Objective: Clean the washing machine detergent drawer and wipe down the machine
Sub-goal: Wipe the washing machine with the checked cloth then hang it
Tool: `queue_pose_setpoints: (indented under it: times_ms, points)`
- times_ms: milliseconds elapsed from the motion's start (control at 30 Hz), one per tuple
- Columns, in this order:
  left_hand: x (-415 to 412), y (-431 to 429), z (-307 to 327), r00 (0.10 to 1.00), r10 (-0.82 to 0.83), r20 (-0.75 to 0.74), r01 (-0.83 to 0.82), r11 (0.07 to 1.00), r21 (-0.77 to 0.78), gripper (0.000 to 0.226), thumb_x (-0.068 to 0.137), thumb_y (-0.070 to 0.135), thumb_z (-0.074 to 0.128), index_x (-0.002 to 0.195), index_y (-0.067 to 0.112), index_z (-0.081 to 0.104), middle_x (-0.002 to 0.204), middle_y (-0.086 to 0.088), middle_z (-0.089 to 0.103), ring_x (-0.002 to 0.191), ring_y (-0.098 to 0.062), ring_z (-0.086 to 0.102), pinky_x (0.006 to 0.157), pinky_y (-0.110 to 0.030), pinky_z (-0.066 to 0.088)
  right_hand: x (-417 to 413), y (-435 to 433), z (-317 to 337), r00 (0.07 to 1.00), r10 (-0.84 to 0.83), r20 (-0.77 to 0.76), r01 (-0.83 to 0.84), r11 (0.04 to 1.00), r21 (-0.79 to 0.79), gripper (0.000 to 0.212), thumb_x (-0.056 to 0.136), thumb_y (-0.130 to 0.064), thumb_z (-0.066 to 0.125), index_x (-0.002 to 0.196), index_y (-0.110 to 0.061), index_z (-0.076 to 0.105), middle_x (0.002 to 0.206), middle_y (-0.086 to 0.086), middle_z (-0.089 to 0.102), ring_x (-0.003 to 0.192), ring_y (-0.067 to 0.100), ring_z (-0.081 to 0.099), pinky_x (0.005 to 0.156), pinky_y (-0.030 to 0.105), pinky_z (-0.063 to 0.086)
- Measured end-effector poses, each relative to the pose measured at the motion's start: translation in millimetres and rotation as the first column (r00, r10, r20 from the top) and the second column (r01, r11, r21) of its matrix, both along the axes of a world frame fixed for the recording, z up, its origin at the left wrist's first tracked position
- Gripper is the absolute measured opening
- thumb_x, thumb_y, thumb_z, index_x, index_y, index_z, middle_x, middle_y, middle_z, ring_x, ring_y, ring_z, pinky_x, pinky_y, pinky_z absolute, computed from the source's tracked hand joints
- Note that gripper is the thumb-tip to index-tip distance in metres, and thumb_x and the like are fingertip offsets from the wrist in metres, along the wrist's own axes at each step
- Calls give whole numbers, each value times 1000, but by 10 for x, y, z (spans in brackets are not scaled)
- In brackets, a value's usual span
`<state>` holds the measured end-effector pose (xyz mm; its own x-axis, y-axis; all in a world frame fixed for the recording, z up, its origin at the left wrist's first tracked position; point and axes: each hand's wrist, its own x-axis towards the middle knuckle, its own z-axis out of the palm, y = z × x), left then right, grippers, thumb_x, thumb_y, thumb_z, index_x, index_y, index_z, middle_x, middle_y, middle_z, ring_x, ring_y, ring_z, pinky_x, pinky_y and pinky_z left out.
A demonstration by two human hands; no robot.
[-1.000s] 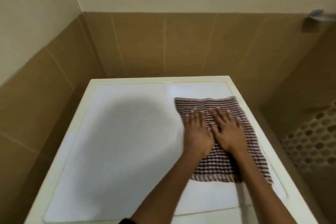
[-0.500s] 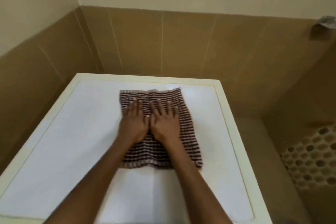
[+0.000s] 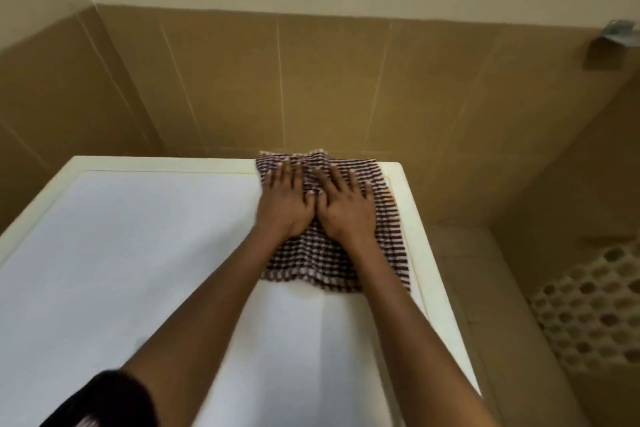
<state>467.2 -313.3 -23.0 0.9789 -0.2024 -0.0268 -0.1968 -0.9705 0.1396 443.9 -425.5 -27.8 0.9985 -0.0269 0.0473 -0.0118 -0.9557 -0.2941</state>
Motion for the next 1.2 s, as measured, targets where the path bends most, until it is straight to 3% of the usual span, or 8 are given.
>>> queue_pose_setpoints:
  times_ms: [200, 333, 467, 667, 800, 867, 1000, 1200]
  points:
    - [25, -819, -5, 926, -378, -8, 378, 926, 11, 53, 100, 33, 22, 150, 24, 7, 159, -3, 3, 147, -19, 2, 120, -39, -1, -314, -631, -11, 887, -456, -69, 459, 887, 43, 56, 97, -40, 26, 150, -27, 14, 158, 3, 12, 144, 30, 15, 116, 47, 14]
    - [-223, -752, -17, 875, -483, -25, 484, 875, 20, 50, 102, 33, 18, 150, 26, 7, 159, -1, 3, 147, -19, 2, 120, -38, 0, -611, -428, -3, 817, -572, -73, 573, 819, 0, 55, 98, -36, 21, 151, -24, 9, 158, 7, 12, 143, 36, 15, 115, 48, 15]
    - [-507, -253, -54, 932, -361, -19, 361, 933, -1, 53, 100, 37, 9, 150, 22, 4, 159, -3, 1, 147, -17, -2, 120, -35, -3, -780, -8, -44, 877, -480, -4, 479, 877, -16, 54, 97, -37, 21, 150, -25, 19, 158, 8, 14, 144, 35, 11, 116, 49, 4]
    - [-1221, 1428, -126, 999, -17, 28, 16, 999, 29, 92, 78, 58, -20, 148, 8, 11, 157, -14, 11, 146, -26, 5, 119, -36, 0, -1196, 1477, 18, 994, -107, -12, 108, 992, 68, 54, 77, -42, 34, 117, -28, 66, 127, 5, 62, 118, 35, 56, 106, 48, 25]
    - [-1865, 2161, -23, 951, 305, -54, -300, 950, 82, 79, 81, 47, -10, 149, 7, 2, 157, -14, 3, 147, -25, 0, 118, -36, -3, -1530, 2129, 107, 939, 325, -111, -315, 944, 102, 52, 97, -39, 25, 148, -29, 23, 158, 2, 14, 146, 31, 6, 116, 47, -10]
    - [-2080, 2116, 3, 916, 397, -64, -391, 916, 87, 67, 91, 41, -2, 148, 7, -2, 157, -15, -1, 146, -26, -2, 118, -38, -4, -1615, 2117, 84, 907, 410, -93, -402, 911, 91, 52, 99, -39, 23, 150, -29, 15, 159, -1, 7, 147, 27, -2, 115, 45, -13]
    - [-2243, 1615, 19, 929, 368, -49, -362, 926, 106, 66, 93, 42, -3, 148, 7, -4, 157, -17, -2, 146, -29, -3, 118, -41, -5, -1778, 1630, 38, 911, 411, -20, -409, 909, 81, 50, 98, -40, 24, 148, -34, 21, 157, -6, 18, 147, 22, 7, 118, 41, -5]
    - [-2401, 759, -13, 997, 56, -49, -55, 998, 23, 94, 66, 44, -23, 149, 10, 3, 157, -17, 4, 146, -29, -1, 117, -42, -7, -2142, 772, 4, 999, -6, -45, 5, 1000, -6, 63, 85, -47, 15, 147, -39, 15, 158, -8, 11, 147, 19, 5, 118, 41, 0]
